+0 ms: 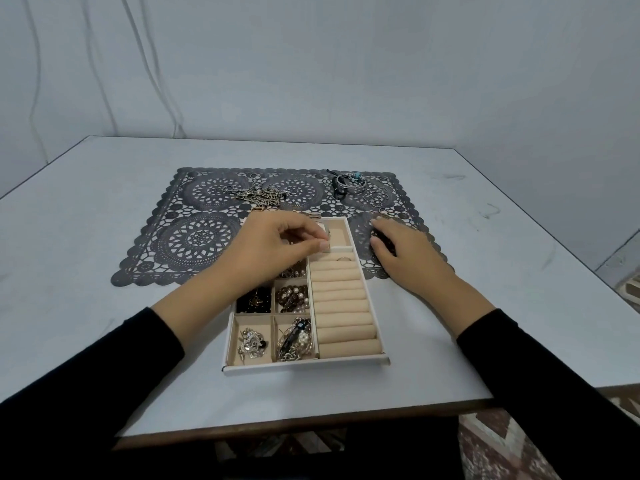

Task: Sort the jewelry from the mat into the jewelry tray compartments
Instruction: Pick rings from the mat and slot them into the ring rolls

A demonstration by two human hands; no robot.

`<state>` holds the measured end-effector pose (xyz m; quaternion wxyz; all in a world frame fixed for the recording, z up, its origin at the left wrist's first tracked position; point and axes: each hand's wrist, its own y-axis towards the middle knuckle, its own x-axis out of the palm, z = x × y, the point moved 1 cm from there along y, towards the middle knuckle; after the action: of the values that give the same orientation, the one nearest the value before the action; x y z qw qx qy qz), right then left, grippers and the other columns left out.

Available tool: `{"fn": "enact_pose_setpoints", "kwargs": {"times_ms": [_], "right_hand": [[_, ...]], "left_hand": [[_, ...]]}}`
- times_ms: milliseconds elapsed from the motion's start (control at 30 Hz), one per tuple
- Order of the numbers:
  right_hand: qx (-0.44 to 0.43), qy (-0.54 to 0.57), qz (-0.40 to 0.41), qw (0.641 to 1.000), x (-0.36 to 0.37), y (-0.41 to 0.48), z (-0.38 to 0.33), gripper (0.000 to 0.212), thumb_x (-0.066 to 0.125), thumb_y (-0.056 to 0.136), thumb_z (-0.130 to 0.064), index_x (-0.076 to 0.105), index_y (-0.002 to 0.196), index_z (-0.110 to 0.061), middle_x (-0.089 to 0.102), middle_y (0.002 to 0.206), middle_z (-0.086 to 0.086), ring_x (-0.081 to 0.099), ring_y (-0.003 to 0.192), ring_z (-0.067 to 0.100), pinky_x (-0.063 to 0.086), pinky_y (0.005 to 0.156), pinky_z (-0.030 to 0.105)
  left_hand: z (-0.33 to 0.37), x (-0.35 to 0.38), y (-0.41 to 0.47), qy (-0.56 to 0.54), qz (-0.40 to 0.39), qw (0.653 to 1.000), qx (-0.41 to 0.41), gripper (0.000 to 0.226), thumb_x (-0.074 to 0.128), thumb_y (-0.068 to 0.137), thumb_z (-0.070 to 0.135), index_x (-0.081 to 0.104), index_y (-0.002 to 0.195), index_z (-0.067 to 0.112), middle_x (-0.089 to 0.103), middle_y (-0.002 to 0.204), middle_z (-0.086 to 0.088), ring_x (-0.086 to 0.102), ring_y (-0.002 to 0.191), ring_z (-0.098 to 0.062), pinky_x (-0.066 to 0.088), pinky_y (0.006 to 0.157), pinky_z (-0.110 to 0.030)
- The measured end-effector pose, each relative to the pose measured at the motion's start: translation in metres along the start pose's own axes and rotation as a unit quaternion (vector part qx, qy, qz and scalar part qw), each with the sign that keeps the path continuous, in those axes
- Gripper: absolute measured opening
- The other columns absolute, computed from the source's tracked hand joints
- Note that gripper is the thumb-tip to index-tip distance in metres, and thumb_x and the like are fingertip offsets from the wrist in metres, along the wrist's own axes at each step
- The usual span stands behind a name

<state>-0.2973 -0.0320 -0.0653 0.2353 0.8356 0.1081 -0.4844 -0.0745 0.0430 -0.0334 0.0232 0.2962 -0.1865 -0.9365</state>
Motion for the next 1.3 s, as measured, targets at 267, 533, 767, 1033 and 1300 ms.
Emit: {"fn": "enact_pose_setpoints", "kwargs": {"times_ms": [267, 533, 767, 1033, 1300], "right_hand": [[0.004, -0.011, -0.023, 1.0, 0.0, 0.0, -0.001, 0.038, 0.044, 0.1, -0.024, 0.051, 0.135, -0.012, 0.053, 0.137, 0.004, 0.047, 0.127, 0.019, 0.029, 0.1, 0.021], [0.004, -0.011, -0.021, 1.0, -0.001, -0.001, -0.003, 0.038, 0.045, 0.1, -0.023, 0.051, 0.134, -0.011, 0.053, 0.137, 0.006, 0.047, 0.126, 0.021, 0.03, 0.101, 0.023], [0.003, 0.0, -0.017, 1.0, -0.001, -0.001, -0.003, 0.036, 0.046, 0.099, -0.022, 0.052, 0.133, -0.011, 0.055, 0.134, 0.006, 0.049, 0.124, 0.021, 0.031, 0.098, 0.022], [0.01, 0.005, -0.015, 1.0, 0.001, 0.0, -0.001, 0.038, 0.046, 0.099, -0.024, 0.052, 0.134, -0.012, 0.052, 0.139, 0.004, 0.047, 0.128, 0.019, 0.03, 0.103, 0.023], [0.01, 0.008, -0.011, 1.0, 0.0, 0.0, -0.002, 0.037, 0.046, 0.099, -0.024, 0.052, 0.133, -0.012, 0.055, 0.135, 0.004, 0.049, 0.124, 0.019, 0.031, 0.097, 0.018]], "left_hand": [[-0.002, 0.004, 0.001, 0.078, -0.041, 0.996, 0.032, 0.01, 0.08, 0.079, 0.024, 0.079, 0.088, 0.023, 0.074, 0.082, 0.011, 0.067, 0.079, -0.001, 0.054, 0.078, -0.021], [-0.001, -0.001, 0.003, 0.088, -0.075, 0.993, 0.022, 0.013, 0.073, 0.086, 0.029, 0.077, 0.098, 0.027, 0.074, 0.095, 0.015, 0.066, 0.093, 0.001, 0.052, 0.089, -0.028], [-0.001, 0.0, 0.006, 0.062, -0.075, 0.995, -0.021, 0.011, 0.076, 0.084, 0.029, 0.077, 0.094, 0.026, 0.074, 0.086, 0.012, 0.068, 0.082, -0.002, 0.056, 0.085, -0.032], [-0.001, -0.004, 0.009, 0.038, -0.1, 0.994, -0.025, 0.011, 0.079, 0.081, 0.023, 0.078, 0.092, 0.023, 0.074, 0.084, 0.008, 0.068, 0.082, -0.005, 0.055, 0.082, -0.024], [-0.001, -0.004, 0.011, 0.003, -0.112, 0.993, -0.046, 0.014, 0.081, 0.078, 0.019, 0.078, 0.092, 0.017, 0.075, 0.085, 0.001, 0.071, 0.085, -0.017, 0.057, 0.088, -0.037]]}}
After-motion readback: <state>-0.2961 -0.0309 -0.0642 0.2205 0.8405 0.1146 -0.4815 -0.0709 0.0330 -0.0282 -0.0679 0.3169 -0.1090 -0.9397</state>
